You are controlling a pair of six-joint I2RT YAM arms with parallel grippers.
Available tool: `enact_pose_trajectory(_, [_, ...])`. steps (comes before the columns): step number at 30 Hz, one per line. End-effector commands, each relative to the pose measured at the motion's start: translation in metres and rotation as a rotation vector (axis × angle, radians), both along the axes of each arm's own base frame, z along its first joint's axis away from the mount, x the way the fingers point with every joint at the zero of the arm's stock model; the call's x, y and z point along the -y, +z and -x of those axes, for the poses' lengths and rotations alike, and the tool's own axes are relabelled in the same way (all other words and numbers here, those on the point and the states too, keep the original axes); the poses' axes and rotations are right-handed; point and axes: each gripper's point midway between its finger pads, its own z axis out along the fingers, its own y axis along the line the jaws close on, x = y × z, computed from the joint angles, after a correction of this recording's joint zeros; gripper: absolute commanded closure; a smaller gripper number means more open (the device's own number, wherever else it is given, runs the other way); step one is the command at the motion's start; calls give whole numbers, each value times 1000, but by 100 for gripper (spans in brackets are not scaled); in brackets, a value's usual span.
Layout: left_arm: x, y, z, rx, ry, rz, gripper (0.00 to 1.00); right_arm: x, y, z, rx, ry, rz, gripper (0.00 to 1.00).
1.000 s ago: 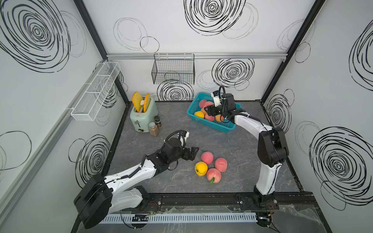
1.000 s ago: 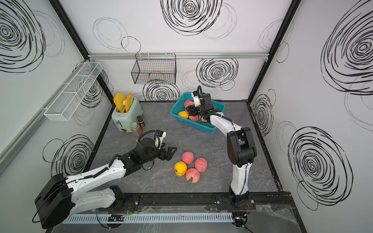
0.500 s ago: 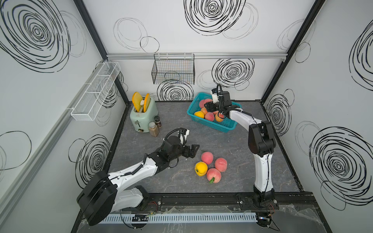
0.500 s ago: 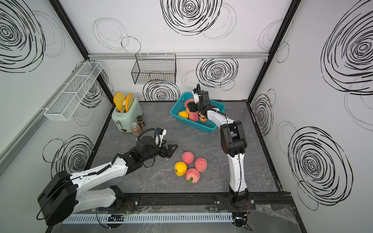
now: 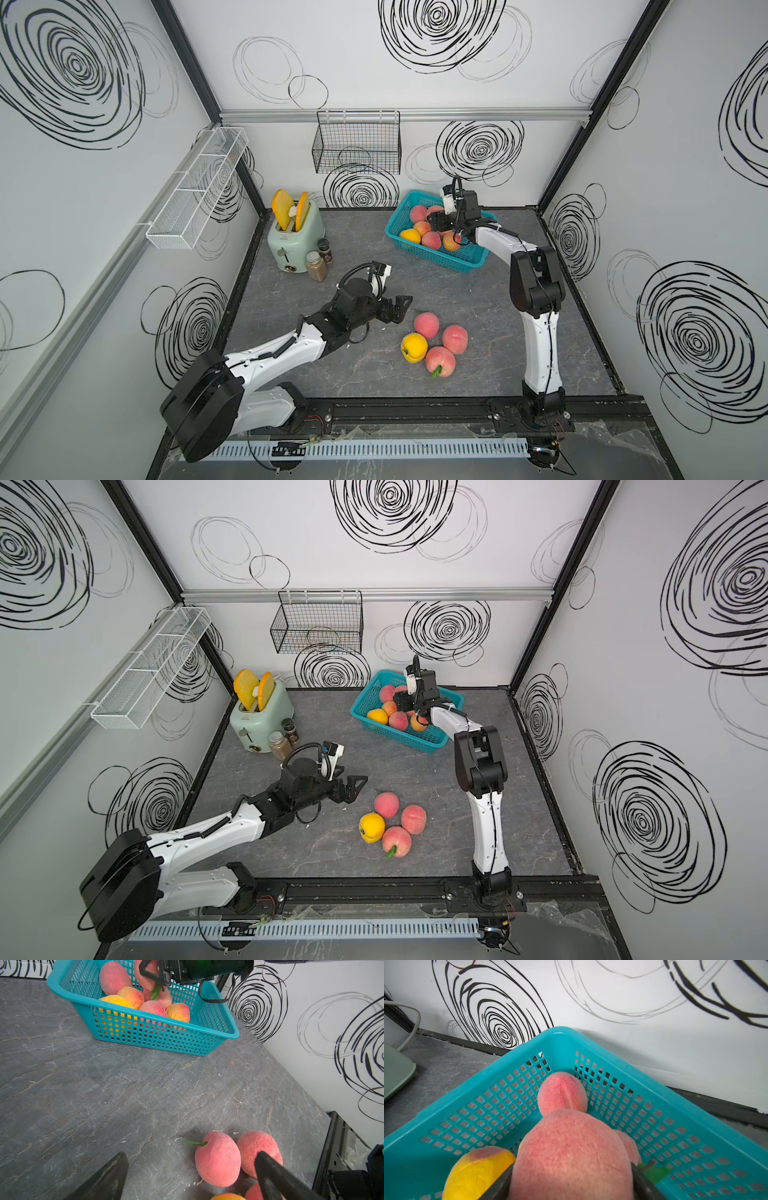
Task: Put the peaches into the basket
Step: Place the peach in the basket.
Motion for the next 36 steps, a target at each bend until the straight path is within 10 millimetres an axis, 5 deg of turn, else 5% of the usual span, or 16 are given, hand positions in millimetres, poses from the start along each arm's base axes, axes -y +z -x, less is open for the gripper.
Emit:
enact_pose_trajectory(1, [2,20,-8,69,3,37,2,-4,6,-7,27,13,-15,23])
enact_pose_trajectory(16, [1,18,-7,63,8,38,2,-4,-3,-8,5,16,5,21])
enact_pose_trajectory(36, [-1,19,-7,63,13,39,2,-7,9,-5,20,21,14,11])
